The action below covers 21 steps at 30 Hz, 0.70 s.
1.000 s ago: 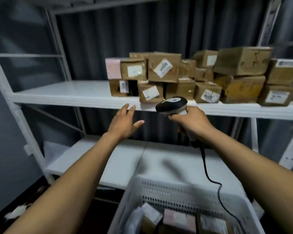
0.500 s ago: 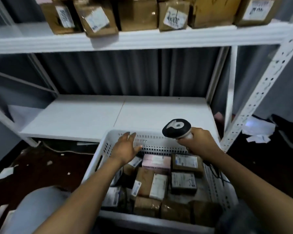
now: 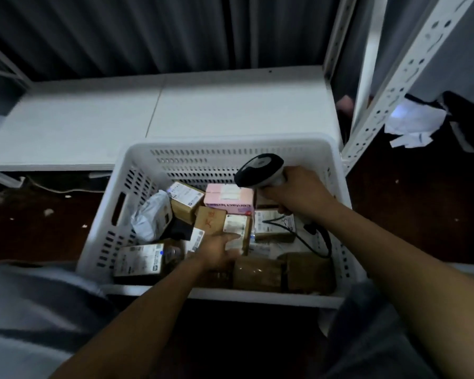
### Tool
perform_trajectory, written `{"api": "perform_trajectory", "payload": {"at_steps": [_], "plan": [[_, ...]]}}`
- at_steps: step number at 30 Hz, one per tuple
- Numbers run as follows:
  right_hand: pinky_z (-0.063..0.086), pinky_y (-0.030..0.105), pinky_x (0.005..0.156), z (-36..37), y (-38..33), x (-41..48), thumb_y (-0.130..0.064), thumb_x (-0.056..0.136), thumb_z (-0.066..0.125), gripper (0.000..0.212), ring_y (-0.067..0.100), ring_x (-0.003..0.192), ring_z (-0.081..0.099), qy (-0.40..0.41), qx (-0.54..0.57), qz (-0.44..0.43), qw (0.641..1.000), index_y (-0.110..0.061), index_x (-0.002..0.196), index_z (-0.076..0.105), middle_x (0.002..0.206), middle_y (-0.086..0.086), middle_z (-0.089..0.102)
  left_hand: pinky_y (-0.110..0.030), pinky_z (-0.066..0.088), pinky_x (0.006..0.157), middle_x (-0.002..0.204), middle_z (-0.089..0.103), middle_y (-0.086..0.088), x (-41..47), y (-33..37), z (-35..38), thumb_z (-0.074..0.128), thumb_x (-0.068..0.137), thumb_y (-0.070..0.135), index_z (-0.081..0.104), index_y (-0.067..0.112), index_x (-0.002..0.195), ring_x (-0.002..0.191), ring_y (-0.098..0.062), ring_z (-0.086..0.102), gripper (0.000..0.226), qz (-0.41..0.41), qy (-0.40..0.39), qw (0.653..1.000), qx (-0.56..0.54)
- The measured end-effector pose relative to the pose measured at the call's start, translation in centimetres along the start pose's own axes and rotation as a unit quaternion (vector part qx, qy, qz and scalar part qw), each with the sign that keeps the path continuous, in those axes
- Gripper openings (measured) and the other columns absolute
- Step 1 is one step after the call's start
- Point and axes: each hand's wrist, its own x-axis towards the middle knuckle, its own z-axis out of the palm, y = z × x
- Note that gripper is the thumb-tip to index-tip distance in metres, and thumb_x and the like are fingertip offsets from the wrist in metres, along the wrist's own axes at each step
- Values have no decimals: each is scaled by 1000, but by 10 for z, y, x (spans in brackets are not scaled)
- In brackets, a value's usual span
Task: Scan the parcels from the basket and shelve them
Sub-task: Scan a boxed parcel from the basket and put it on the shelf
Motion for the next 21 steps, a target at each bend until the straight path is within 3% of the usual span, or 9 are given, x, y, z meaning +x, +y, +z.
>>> {"api": "perform_trajectory", "payload": {"at_steps": [1,4,6,8,11,13,15,18,21], "plan": [[56,47,77,1,3,0,-28,84,69,31,30,73,69,-8,-13,-1,1000,2,92,69,79,20,71,-29,40,103,142,51,-10,5,4,7,61,78,65,51,22,139,128,-25,48,75,-13,-14,1000,-6],[55,45,80,1,13,-4,-31,87,66,33,25,69,68,-39,-60,2,997,1,93,70,75,17,71,-22,37,93,138,54,-11,15,18,23,55,94,45,51,14,137,126,-25,50,53,-45,-51,998,4],[54,42,80,0,20,-8,-31,88,66,32,22,64,64,-54,-76,3,996,1,87,69,69,13,68,-22,38,88,131,59,-11,19,23,32,52,97,41,60,13,127,121,-25,53,42,-41,-71,997,-5],[53,40,80,-3,23,-14,-30,89,65,29,26,71,65,-59,-84,2,995,-2,82,64,76,18,69,-21,39,82,117,65,-4,18,24,38,57,94,41,67,19,113,111,-21,58,30,-28,-93,995,-27],[53,40,82,-8,24,-20,-30,89,65,31,29,81,68,-62,-78,1,995,1,91,66,87,22,71,-29,47,89,109,64,3,14,20,40,71,85,36,63,22,114,105,-18,59,33,-5,-121,992,-47],[54,41,83,-11,24,-22,-29,90,64,33,29,81,69,-62,-78,-5,995,2,102,67,90,20,72,-26,46,91,115,63,0,11,15,40,76,82,28,59,17,125,107,-16,58,48,30,-108,993,-35],[55,39,82,-13,24,-23,-29,91,63,33,27,76,70,-60,-74,-8,995,1,105,66,87,17,73,-19,41,83,112,61,1,7,8,40,78,79,21,59,17,124,101,-12,55,49,46,-71,995,-44],[56,34,75,-15,23,-23,-29,90,65,33,25,70,71,-48,-62,-5,997,2,103,67,83,18,73,-14,39,69,97,58,8,4,1,37,80,75,15,61,23,104,90,-8,53,35,46,-24,996,-72],[55,27,61,-13,23,-22,-28,88,68,32,18,56,67,-36,-40,2,999,1,101,67,72,12,70,-10,39,67,91,59,6,3,-4,33,82,69,5,57,28,83,86,-10,54,37,58,7,994,-89]]}}
